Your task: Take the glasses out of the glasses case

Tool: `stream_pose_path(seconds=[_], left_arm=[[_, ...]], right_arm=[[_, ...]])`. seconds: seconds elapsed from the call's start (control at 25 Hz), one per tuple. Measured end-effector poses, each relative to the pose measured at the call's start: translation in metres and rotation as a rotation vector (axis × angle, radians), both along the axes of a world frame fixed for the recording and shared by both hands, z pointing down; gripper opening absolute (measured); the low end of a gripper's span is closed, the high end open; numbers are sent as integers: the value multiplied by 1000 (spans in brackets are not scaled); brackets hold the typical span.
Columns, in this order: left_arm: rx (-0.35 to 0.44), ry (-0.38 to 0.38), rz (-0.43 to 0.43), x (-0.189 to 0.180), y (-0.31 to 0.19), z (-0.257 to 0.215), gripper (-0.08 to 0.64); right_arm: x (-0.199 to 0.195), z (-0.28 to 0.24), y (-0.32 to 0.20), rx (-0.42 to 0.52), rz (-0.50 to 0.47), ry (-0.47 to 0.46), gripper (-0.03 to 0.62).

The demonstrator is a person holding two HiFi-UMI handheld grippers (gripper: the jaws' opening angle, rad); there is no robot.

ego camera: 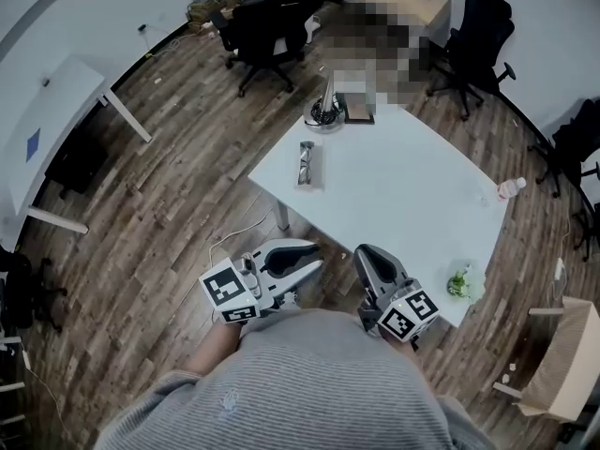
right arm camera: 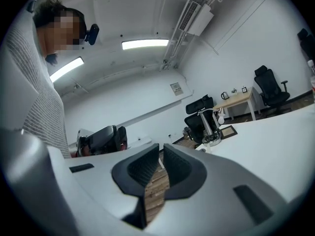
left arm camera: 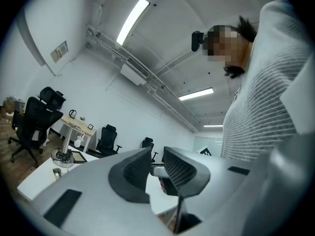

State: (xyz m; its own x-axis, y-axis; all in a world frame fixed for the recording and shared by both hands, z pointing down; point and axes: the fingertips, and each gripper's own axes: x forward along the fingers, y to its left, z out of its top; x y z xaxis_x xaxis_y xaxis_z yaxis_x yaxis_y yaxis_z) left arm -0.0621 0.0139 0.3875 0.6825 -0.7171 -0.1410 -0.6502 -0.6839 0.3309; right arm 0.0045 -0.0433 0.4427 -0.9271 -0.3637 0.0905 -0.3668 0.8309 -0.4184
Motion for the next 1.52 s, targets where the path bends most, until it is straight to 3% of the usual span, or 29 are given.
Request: stream_pose_path(seconds=[0.16, 0.28, 0.56, 0.84, 1.04, 1.24, 1.52], left_arm=[[1, 16, -11, -38, -17, 4, 69], [-4, -34, -5, -58, -29, 12, 69], [13, -255, 18, -81, -64, 40, 69], [93, -512, -13, -96, -107, 65, 69], [106, -562, -16, -103, -121, 76, 67], [146, -724, 73, -107, -133, 96, 67], [222, -1032, 227, -113, -163, 136, 67]], right_arm=[[-26, 3, -9, 3, 30, 9, 18], [-43, 3, -16, 26, 45, 21, 18], [-36, 9, -30, 43, 111, 51, 21], [-11, 13, -54, 31, 196, 60, 60], [-5, 13, -60, 33, 228, 69, 61], [-11, 19, -59, 27, 228, 72, 61], [-8, 21, -61, 23, 252, 75, 61]])
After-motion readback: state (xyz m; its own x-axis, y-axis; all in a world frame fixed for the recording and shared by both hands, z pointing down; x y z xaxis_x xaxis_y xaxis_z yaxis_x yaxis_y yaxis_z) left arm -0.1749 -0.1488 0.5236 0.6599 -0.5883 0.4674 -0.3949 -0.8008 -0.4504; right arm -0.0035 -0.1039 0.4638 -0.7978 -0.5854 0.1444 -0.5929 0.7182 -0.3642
